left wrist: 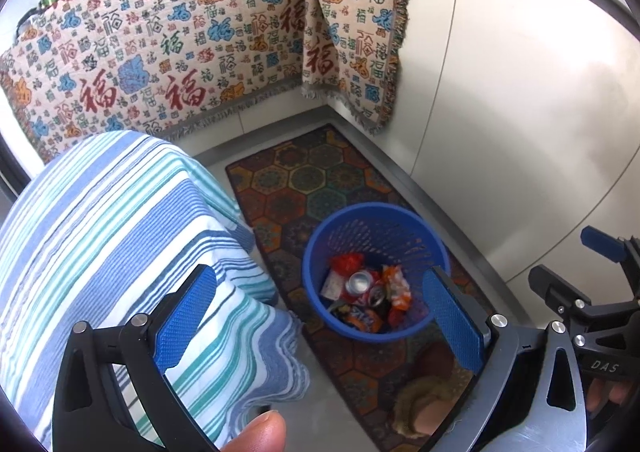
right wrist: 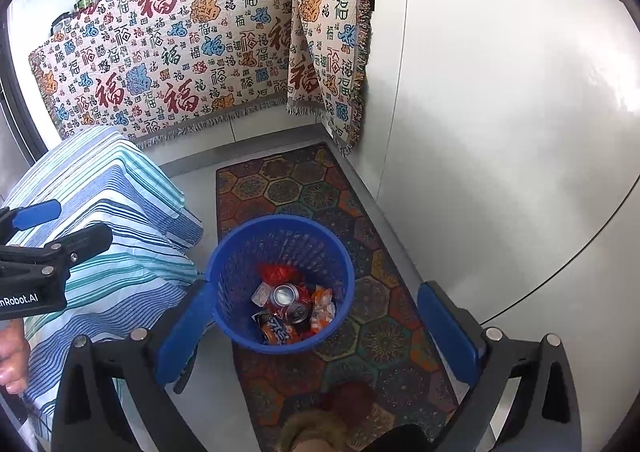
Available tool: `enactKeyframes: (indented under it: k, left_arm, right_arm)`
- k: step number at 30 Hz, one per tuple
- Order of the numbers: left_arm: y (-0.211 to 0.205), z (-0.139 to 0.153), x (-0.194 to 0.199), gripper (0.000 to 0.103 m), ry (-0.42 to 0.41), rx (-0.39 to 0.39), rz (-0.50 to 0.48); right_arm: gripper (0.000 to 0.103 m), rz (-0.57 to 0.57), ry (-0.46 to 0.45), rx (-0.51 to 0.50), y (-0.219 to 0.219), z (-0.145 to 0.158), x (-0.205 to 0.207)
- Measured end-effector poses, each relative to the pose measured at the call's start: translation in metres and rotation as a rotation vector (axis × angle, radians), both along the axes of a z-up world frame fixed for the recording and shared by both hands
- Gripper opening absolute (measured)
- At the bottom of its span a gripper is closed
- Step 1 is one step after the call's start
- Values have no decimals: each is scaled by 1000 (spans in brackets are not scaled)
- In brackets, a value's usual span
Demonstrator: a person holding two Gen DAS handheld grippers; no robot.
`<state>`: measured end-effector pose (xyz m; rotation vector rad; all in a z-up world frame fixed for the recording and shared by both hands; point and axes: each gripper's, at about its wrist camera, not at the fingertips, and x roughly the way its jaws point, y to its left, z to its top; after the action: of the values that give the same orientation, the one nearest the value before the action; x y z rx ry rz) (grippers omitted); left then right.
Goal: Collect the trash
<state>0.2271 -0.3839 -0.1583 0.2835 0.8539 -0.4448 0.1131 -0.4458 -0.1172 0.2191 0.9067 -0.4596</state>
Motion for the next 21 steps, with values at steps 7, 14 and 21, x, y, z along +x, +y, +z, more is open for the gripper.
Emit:
enactKeyframes:
  k: [7,14,21]
  left_arm:
    - [-1,-1,2,103,5,12,10]
    - [-2,-1,3,103,23,5,-1]
    - [-1,0,2,103,26,-14,6]
  right_arm:
    - [102,4,2,-4,0,0,1]
    - [102,2,3,-5,0,0,1]
    - [102,3,3,-5,1,0,1]
